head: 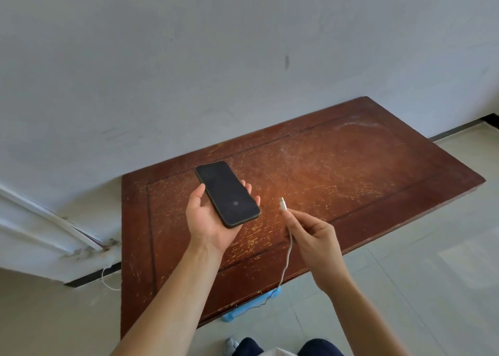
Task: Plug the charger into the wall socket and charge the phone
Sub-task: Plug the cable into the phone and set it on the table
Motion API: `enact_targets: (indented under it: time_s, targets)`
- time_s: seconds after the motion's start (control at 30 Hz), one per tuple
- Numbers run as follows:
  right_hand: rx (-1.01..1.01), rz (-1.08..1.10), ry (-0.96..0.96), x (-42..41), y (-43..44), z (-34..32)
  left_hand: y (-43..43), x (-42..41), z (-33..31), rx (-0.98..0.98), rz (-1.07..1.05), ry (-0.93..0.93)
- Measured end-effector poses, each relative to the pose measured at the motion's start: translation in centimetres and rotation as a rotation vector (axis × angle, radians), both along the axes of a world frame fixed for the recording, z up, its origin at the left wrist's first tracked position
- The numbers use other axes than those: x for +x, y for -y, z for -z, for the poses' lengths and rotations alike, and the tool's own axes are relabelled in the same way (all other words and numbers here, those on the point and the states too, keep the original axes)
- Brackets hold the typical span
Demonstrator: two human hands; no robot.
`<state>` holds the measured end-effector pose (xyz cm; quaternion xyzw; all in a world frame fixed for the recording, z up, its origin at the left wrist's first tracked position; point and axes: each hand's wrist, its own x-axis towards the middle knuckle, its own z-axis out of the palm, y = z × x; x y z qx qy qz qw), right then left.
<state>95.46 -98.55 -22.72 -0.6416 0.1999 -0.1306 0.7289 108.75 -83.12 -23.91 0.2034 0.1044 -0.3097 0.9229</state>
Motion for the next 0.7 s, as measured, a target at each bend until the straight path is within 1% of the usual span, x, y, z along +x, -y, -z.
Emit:
enact_targets:
  time_s: [0.17, 0.33, 0.4, 0.53, 0.7]
  targets:
    - [-0.057, 0.087, 0.027, -0.5, -1.0, -1.1, 1.5, 0.0, -2.8, -0.006, -0.091, -0.127]
    - [-0.142, 0.101, 0.064, -0.6, -1.2, -2.7, 2.5, 0.2, -5.5, 0.077, -0.137, -0.143]
    - [-0.103, 0.079, 0.057, -0.6, -1.2, -3.2, 2.9, 0.2, -6.1, 0.081, -0.175, -0.187]
    - [0.054, -0.021, 0.036, -0.6, -1.3, -4.3, 3.5, -0.4, -7.1, 0.074, -0.241, -0.212]
    - [0.057, -0.089, 0.018, -0.4, -2.1, -5.1, 3.4, -0.6, -7.5, 0.065, -0.277, -0.209]
